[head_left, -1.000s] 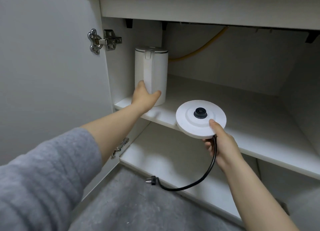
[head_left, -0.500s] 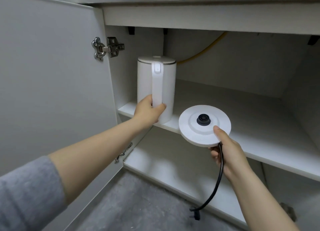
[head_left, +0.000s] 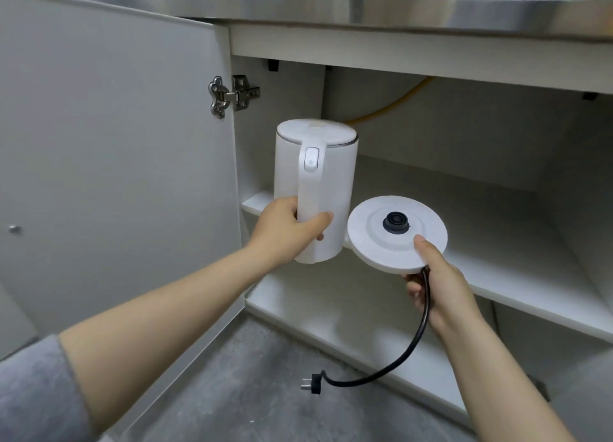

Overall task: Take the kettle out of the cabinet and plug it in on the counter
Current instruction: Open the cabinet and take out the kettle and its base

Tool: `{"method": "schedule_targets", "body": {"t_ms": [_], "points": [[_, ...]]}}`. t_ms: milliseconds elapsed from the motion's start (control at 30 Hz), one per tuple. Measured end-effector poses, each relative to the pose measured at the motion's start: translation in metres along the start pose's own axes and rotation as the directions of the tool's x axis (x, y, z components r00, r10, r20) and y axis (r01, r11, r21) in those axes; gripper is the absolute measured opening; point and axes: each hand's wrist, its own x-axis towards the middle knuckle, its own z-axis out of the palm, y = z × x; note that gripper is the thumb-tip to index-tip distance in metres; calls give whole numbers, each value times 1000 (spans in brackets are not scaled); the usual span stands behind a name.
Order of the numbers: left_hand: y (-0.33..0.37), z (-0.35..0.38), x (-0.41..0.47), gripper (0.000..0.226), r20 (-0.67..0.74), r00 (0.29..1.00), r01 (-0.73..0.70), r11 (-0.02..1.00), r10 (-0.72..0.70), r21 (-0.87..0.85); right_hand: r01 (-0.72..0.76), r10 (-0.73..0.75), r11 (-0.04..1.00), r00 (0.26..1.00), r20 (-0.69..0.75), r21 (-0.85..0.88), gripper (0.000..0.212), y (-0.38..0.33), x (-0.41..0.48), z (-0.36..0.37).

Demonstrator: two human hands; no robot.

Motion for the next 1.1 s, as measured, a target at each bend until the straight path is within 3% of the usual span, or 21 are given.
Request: {"method": "schedule_targets", "body": {"t_ms": [67, 233, 433, 600, 767, 1100], "points": [[3, -4, -11, 35, -43, 999, -16, 1000, 16, -9, 16, -16, 1000, 1000, -2, -8, 24, 2, -4, 0], [9, 2, -38, 39, -18, 1000, 18, 948, -25, -319, 35, -36, 999, 999, -32, -24, 24, 3, -10, -3], [3, 6, -55, 51, -152, 986, -8, 887, -70, -461, 79, -81, 995, 996, -26, -68, 23, 7, -14, -2], [-7, 4, -78, 37, -64, 970, 183, 883, -232, -432, 31, -35, 991, 999, -29, -132, 24, 5, -12, 8], [8, -15, -71, 49, -15, 928, 342, 868, -372, -360, -91, 84, 985, 995, -53, -143, 24, -16, -12, 24], [72, -88, -73, 44, 79, 834, 548, 802, -546, -240, -264, 244, 952, 961, -134, -157, 25, -86, -65, 50]]}}
